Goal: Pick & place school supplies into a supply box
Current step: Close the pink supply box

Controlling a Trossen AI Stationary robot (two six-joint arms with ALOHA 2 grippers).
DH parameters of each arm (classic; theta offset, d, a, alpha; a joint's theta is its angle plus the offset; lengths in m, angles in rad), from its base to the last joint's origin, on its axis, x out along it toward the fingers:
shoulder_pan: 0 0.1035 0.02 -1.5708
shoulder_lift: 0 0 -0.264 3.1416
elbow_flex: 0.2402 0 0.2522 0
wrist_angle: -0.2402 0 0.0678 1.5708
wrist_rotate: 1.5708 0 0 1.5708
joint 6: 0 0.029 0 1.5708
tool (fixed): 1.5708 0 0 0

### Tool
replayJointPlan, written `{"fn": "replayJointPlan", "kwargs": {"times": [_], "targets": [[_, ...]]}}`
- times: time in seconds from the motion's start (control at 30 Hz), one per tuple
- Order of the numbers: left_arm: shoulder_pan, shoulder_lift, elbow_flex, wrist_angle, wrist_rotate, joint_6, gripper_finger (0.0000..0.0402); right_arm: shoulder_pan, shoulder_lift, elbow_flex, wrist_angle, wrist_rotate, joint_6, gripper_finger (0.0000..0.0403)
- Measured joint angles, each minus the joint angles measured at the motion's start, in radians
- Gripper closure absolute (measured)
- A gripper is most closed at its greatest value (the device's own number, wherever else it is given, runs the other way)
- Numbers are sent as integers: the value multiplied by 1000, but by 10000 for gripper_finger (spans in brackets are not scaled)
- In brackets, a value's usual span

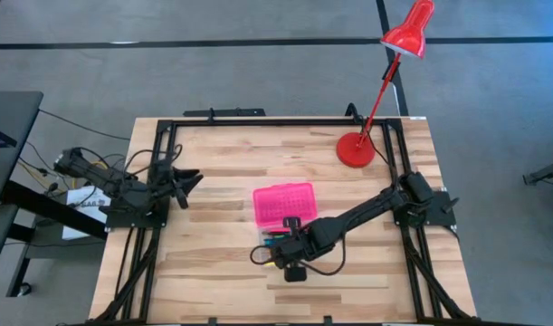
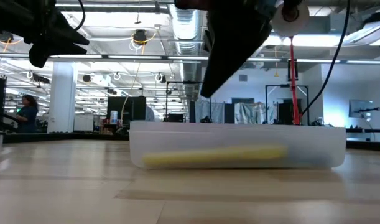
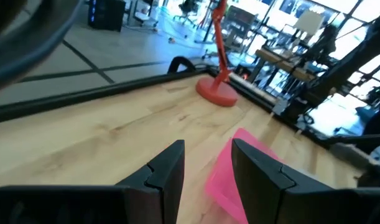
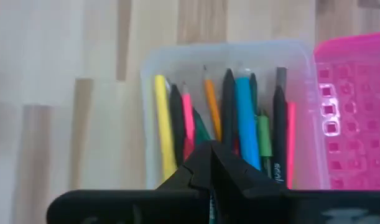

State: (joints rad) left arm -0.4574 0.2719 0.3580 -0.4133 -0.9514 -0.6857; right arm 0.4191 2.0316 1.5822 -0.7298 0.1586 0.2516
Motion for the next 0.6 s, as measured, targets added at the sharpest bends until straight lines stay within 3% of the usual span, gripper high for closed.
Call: {"fn": "replayJointPlan", "kwargs": {"times": [0.33, 0.47, 0.6], "targets": [[42, 283, 0, 35, 86, -150, 276, 87, 0, 9, 33, 23, 84, 403], [124, 407, 0, 131, 175, -130, 276, 135, 0, 3, 37, 24, 138, 403], [247, 523, 0, 275, 328, -34, 276, 176, 1, -36, 38, 25, 258, 403]]}}
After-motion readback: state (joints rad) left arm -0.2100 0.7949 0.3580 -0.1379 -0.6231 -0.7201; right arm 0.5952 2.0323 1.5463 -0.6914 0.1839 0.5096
